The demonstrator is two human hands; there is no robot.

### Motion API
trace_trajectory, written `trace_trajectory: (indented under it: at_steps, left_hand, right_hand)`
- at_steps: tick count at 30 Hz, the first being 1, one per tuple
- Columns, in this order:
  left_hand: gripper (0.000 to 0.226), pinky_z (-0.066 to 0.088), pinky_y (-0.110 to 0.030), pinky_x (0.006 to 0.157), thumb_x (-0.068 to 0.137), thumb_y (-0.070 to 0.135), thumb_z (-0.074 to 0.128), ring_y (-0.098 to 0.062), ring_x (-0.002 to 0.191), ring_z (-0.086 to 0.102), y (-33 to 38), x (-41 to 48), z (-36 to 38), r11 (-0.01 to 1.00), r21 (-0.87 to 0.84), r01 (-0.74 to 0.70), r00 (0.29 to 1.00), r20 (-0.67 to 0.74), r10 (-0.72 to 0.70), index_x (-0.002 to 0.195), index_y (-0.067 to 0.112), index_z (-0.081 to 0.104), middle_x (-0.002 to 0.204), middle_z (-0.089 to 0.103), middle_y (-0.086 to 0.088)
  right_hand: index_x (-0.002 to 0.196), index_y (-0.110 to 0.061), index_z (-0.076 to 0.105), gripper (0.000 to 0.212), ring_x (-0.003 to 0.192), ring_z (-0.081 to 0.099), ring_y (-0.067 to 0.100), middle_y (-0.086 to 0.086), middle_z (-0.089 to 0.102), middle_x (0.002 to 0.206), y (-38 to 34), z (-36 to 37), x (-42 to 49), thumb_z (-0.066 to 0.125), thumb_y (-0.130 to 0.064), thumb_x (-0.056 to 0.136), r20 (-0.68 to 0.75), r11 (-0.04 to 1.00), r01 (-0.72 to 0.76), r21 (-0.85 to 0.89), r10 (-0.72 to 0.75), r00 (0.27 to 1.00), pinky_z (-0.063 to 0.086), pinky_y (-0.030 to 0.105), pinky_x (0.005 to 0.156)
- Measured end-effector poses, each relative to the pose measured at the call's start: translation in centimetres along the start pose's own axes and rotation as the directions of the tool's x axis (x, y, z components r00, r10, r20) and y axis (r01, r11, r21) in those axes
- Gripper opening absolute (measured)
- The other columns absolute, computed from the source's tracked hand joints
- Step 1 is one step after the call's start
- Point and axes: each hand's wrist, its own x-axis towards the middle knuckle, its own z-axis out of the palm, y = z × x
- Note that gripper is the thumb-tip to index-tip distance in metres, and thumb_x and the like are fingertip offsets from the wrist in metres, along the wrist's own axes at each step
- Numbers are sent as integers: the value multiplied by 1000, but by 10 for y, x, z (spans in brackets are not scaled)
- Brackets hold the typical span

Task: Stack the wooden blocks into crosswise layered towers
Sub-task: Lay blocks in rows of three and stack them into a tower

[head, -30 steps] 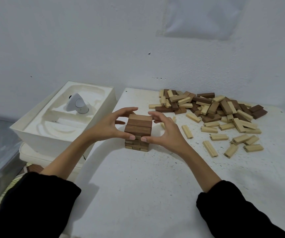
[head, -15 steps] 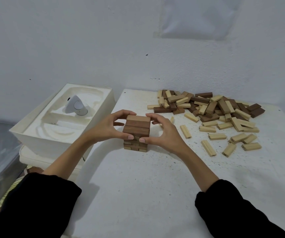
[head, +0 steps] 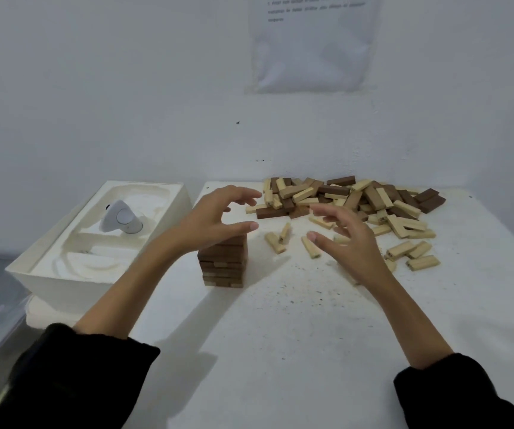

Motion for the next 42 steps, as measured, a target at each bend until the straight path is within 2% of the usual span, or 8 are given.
trace_trajectory:
  at_steps: [4, 11, 17, 22, 24, 32, 37, 42]
  left_hand:
    - [41, 42, -23, 93, 86, 32, 67, -10, 110, 51, 36, 28, 46, 987, 101, -125, 991, -31, 129, 124, 22, 56, 116, 58, 5]
    - [34, 32, -19, 87, 86, 27, 67, -15, 111, 47, 41, 87, 154, 990, 33, -135, 991, 0, 135, 119, 18, 61, 114, 58, 0]
    - [27, 39, -42, 95, 83, 19, 67, -24, 113, 41, 24, 130, 219, 997, 19, -76, 975, -209, 78, 110, 16, 66, 117, 54, -1]
    - [23, 22, -31, 82, 84, 30, 55, -15, 110, 34, 28, 158, 245, 984, 177, 1, 905, -419, 74, 103, 22, 65, 120, 54, 2]
    - [20, 24, -33, 80, 85, 28, 52, -16, 106, 36, 33, 174, 247, 973, 231, -2, 880, -461, 112, 99, 21, 65, 116, 58, 2]
    - [36, 33, -46, 98, 88, 34, 41, -25, 120, 52, 18, 207, 255, 893, 446, -54, 918, -329, 220, 110, 22, 66, 123, 61, -2]
    - [46, 38, -53, 96, 85, 49, 39, -28, 120, 54, 12, 209, 253, 859, 511, -40, 939, -273, 207, 113, 23, 66, 125, 62, -2]
    - [46, 33, -51, 99, 86, 50, 38, -29, 121, 53, 10, 209, 256, 854, 519, -24, 935, -291, 204, 113, 23, 64, 126, 60, -7]
  right_hand:
    - [107, -29, 62, 32, 96, 55, 3, -10, 64, 101, 25, -32, -8, 69, -10, 82, -220, 994, 10, -107, -34, 975, 35, 5, 82]
    - [106, -17, 67, 28, 100, 52, 20, -5, 64, 104, 87, -66, -23, 70, -8, 80, -446, 932, -133, -337, -33, 894, 31, 11, 79]
    - [107, -18, 67, 34, 97, 49, 21, -1, 63, 104, 122, -87, -6, 60, -31, 76, -484, 831, -271, -486, 2, 875, 40, 30, 76]
    - [110, -18, 67, 31, 103, 48, 25, 2, 62, 105, 143, -104, 17, 61, -26, 81, -513, 804, -326, -497, 32, 858, 36, 30, 78]
    - [112, -19, 66, 28, 105, 47, 24, 2, 62, 106, 151, -111, 27, 65, -18, 84, -519, 806, -354, -474, 69, 852, 36, 28, 79]
    - [113, -21, 67, 24, 111, 45, 17, -1, 65, 113, 169, -142, 48, 56, -22, 92, -635, 834, -419, -361, 109, 765, 31, 22, 82]
    - [138, -26, 45, 47, 131, 32, 24, 3, 45, 142, 188, -159, 62, 52, -37, 93, -509, 703, -494, -512, 214, 833, 29, 38, 103]
    - [147, -27, 25, 74, 136, 24, 26, 6, 32, 149, 202, -169, 72, 56, -53, 85, -425, 595, -518, -614, 304, 853, 22, 43, 107]
